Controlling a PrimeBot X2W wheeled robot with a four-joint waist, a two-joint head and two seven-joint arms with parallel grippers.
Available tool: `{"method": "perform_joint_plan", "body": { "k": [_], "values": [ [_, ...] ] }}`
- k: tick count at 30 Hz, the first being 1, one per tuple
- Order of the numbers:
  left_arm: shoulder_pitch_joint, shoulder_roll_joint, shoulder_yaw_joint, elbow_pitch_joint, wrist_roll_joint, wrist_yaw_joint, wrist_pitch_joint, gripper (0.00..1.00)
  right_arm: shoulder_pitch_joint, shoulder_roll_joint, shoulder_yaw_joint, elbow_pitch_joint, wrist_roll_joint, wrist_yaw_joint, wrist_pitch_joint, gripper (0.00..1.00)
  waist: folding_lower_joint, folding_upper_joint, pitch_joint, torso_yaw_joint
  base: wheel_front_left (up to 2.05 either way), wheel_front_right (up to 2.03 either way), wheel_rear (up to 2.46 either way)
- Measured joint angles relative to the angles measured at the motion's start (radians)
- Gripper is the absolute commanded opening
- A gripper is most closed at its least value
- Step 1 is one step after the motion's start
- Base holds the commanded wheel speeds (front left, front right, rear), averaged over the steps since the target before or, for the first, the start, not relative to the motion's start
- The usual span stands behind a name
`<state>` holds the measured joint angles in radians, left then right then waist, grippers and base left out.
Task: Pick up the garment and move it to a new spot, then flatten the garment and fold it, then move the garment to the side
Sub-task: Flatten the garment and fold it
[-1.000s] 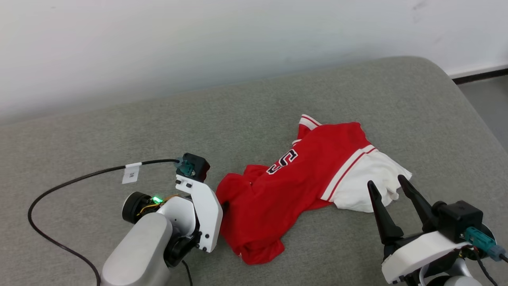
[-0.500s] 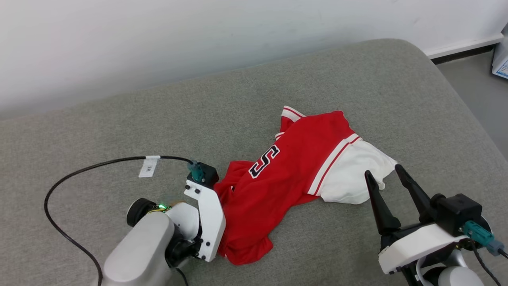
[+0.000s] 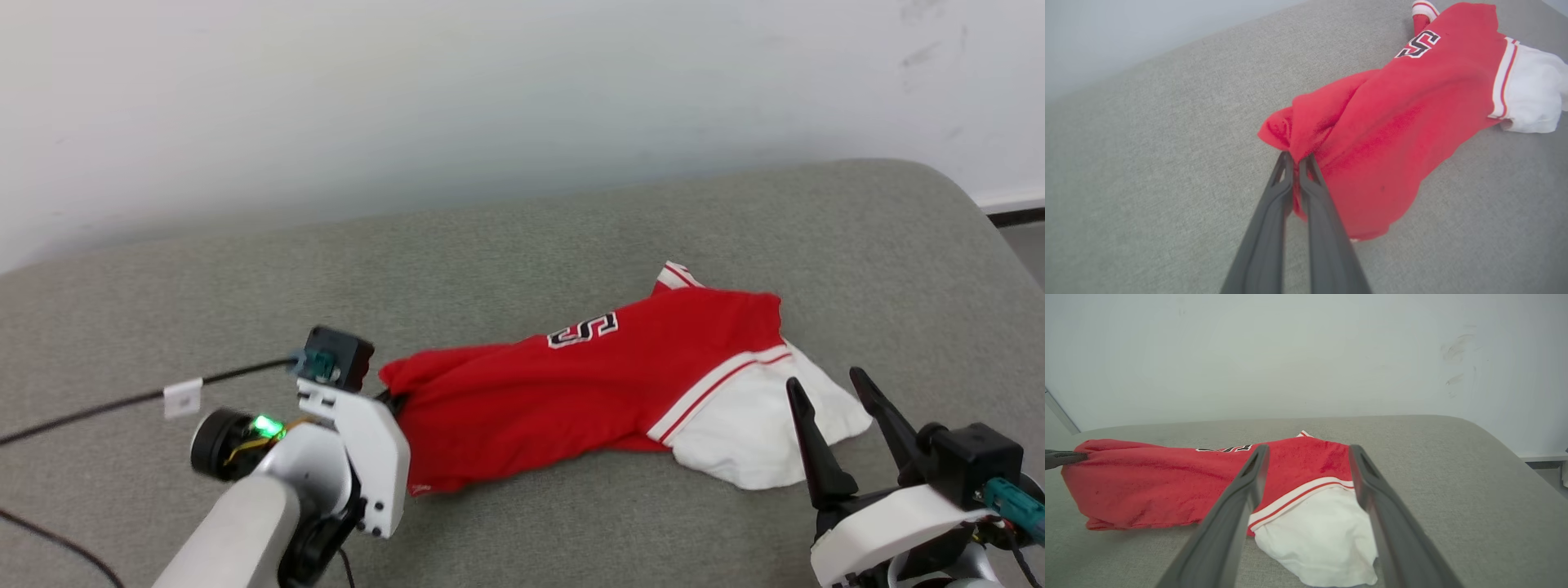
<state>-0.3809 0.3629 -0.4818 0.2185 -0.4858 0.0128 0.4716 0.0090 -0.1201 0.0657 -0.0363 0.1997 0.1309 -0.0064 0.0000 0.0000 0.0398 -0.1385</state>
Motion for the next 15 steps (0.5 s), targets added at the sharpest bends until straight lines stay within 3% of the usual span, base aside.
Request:
{"method": "perform_joint_plan", "body": {
  "k": [7,14,15],
  "values": [
    [0.289,0.068,0.072,-0.185,-0.044,0.132,0.002,0.0,0.039,0.011,-0.013,-0.038,-0.006,0.0,0.02,1.0,0.0,0.0,-0.049,0.092,0.0,0.0,0.0],
    [0.546,0.067,0.114,-0.236,-0.128,0.222,0.018,0.0,0.054,0.022,-0.013,-0.062,-0.006,0.0,0.034,1.0,0.0,0.0,-0.064,0.148,0.0,0.0,0.0],
    [0.565,0.06,0.117,-0.236,-0.14,0.226,0.017,0.38,0.055,0.022,-0.012,-0.066,-0.006,0.0,0.035,1.0,-0.0001,0.0,-0.064,0.149,0.0,0.0,0.0]
  ]
}}
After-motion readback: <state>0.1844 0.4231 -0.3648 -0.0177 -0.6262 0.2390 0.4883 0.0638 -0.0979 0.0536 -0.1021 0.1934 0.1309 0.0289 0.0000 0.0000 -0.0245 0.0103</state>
